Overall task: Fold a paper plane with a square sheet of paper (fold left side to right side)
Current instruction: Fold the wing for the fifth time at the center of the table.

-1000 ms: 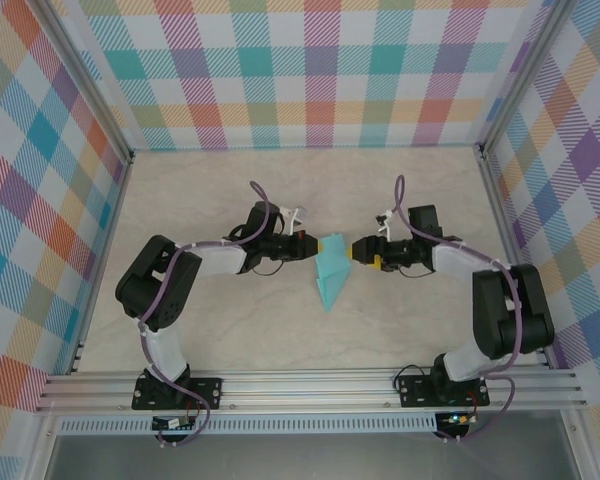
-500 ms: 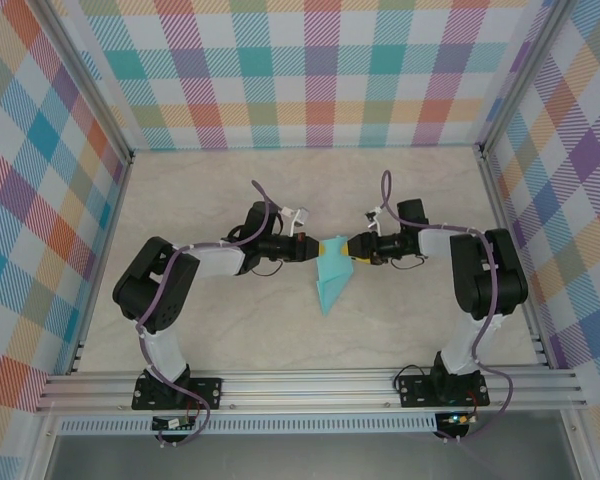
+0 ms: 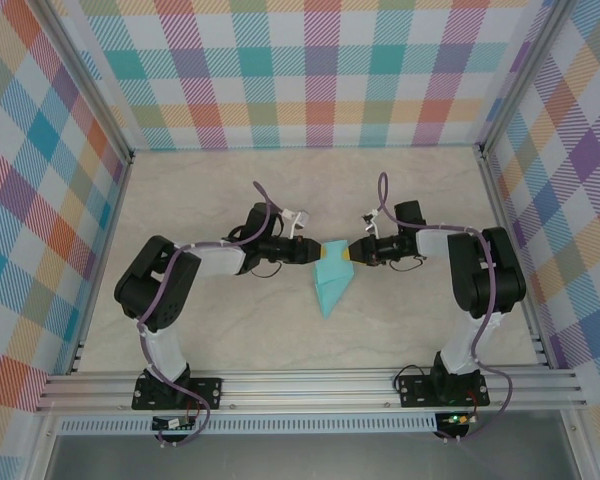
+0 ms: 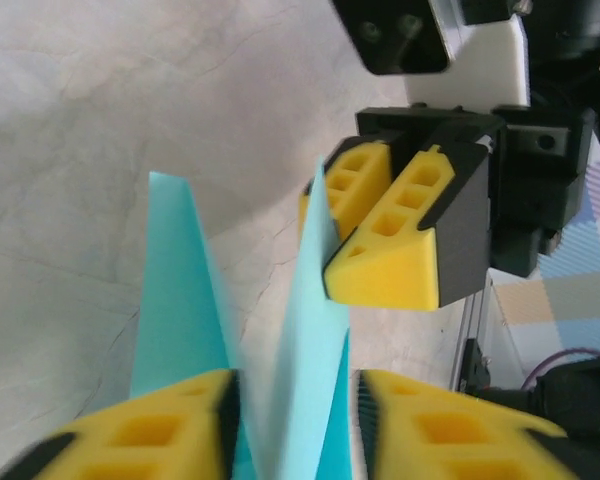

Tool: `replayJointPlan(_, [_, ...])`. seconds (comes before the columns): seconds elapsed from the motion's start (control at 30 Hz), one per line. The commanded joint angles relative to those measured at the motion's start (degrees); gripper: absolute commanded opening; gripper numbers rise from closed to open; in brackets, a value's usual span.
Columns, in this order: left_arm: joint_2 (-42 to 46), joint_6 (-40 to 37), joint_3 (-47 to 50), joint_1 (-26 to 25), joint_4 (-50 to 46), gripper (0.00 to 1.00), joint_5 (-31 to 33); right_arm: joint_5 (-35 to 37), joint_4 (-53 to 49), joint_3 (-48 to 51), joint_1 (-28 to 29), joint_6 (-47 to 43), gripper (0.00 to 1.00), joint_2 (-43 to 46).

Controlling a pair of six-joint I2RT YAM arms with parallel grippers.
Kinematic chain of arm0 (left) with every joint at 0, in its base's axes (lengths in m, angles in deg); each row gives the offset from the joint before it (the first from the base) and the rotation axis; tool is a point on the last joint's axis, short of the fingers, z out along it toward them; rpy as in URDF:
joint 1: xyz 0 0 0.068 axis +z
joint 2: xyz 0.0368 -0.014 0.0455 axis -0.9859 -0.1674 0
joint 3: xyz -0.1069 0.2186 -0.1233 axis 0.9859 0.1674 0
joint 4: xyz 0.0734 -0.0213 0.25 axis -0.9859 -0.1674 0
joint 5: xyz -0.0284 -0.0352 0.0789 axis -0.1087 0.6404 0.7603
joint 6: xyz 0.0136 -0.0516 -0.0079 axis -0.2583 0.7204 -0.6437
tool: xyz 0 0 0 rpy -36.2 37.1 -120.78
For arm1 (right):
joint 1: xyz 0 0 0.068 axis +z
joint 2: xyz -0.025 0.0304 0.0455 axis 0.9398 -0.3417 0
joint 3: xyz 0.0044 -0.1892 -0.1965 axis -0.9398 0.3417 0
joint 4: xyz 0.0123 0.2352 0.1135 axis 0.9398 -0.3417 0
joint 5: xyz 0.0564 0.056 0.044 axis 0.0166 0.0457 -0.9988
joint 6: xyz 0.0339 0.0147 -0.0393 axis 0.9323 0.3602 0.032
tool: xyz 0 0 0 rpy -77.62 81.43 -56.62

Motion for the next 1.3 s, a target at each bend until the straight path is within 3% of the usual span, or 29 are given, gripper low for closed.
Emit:
replayJointPlan(0.0, [4.6,-4.0,-0.53,2.01,-5.1,0.52,2.95,-0.38,-2.02,-0.2,0.59,-2.43,0.15,1.08])
replayJointPlan(0.1, [9.86,-7.45,0.05,2.01,-11.23,0.62,8.75,1.27,-3.57,-0.42,0.99,-1.67,0.15,2.37])
replayJointPlan(0.2, [15.79,-10.37,0.84,0.05,-16.59,0.64,14.31,3.88,-5.18,-0.95,2.03,0.97,0.13,3.57])
replayJointPlan(0.3, [20.94,-14.33,0.19,-5.28,-25.3,0.65,21.52,7.38,-7.67,-1.97,3.68,3.54,0.13,4.41])
replayJointPlan(0.5, [25.4,-15.25,1.74,-16.68,-34.87,0.64,31.05,12.67,-12.35,-4.38,5.94,9.04,0.13,3.78])
replayJointPlan(0.83, [15.39,-11.59,-3.52,-30.13,-41.85,0.65,46.54,16.98,-17.95,-8.46,7.54,12.95,0.13,2.1])
replayJointPlan(1.27, [1.15,-7.41,-15.23,-36.29,-50.11,0.65,62.59,17.77,-18.13,-8.98,8.33,13.62,0.14,0.73])
